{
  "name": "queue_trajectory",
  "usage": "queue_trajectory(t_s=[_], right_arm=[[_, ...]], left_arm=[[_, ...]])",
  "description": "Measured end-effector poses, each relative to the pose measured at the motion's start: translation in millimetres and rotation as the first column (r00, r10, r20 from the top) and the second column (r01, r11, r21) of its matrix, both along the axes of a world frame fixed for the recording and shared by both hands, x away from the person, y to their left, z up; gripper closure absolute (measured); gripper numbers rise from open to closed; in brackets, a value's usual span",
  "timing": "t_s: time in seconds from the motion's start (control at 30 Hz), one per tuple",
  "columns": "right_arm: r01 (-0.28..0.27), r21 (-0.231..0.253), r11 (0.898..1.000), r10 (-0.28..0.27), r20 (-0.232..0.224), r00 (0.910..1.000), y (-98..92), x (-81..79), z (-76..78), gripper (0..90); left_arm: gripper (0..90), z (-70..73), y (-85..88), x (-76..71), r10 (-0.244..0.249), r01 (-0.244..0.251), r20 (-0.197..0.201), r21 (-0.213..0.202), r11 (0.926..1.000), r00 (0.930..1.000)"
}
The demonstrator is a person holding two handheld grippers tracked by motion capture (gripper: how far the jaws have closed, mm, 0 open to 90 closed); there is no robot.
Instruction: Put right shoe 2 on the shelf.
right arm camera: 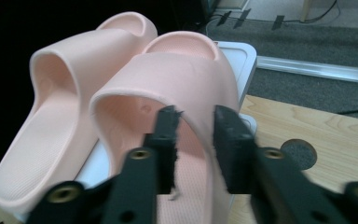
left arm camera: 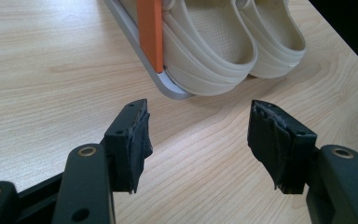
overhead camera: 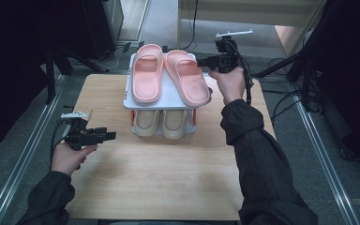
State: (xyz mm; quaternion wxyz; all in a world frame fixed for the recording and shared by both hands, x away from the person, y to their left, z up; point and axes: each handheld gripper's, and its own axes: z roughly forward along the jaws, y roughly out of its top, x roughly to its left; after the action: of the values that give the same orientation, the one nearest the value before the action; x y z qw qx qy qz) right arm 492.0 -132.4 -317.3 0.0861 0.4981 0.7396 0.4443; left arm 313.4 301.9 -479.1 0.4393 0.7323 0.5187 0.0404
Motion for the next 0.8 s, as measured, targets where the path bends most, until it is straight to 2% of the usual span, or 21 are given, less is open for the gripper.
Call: queue_trajectory(t_s=[0.07,0.13,0.3,0.47,0.57,0.7,0.73,0.8], right_arm=[[-0.003,-0.004,1.000,0.003,0.013,0.9999,-6.5,-3.0,1.7,83.8],[0.001,-0.014,1.000,0.000,0.017,0.9999,-13.1,-4.8,-0.8,87.2],[0.007,-0.021,1.000,-0.008,-0.009,0.9999,-25.0,-7.3,-18.8,87.5],[-0.037,-0.041,0.998,0.035,-0.035,0.9988,-26.5,-13.8,-34.8,90.0],[-0.048,-0.061,0.997,0.046,-0.021,0.9987,-26.5,-20.2,-37.2,90.0],[-0.056,-0.050,0.997,0.056,-0.008,0.9984,-29.7,-31.6,-38.6,89.7],[-0.053,-0.052,0.997,0.055,0.020,0.9983,-31.4,-37.5,-38.3,87.7],[-0.065,-0.037,0.997,0.067,0.045,0.9967,-35.9,-47.7,-38.0,88.0]], left_arm=[[38.8,0.3,-0.4,-0.4,0.002,-0.002,0.000,-0.001,1.0000,1.0000],[38.8,0.4,-0.6,-0.5,0.003,-0.003,0.003,-0.002,1.0000,1.0000],[38.9,0.0,-1.0,0.3,-0.003,0.003,-0.002,0.002,1.0000,1.0000],[38.9,-0.2,-1.4,0.4,-0.004,0.004,-0.003,0.001,1.0000,1.0000],[38.9,-0.3,-1.2,0.4,-0.004,0.004,-0.002,0.001,1.0000,1.0000],[38.9,0.1,-1.7,0.0,-0.002,0.002,-0.001,-0.001,1.0000,1.0000],[38.9,0.3,-1.5,-0.2,-0.001,0.001,0.002,-0.001,1.0000,1.0000],[39.0,0.2,-1.2,-0.2,0.001,-0.001,0.004,-0.001,1.0000,1.0000]])
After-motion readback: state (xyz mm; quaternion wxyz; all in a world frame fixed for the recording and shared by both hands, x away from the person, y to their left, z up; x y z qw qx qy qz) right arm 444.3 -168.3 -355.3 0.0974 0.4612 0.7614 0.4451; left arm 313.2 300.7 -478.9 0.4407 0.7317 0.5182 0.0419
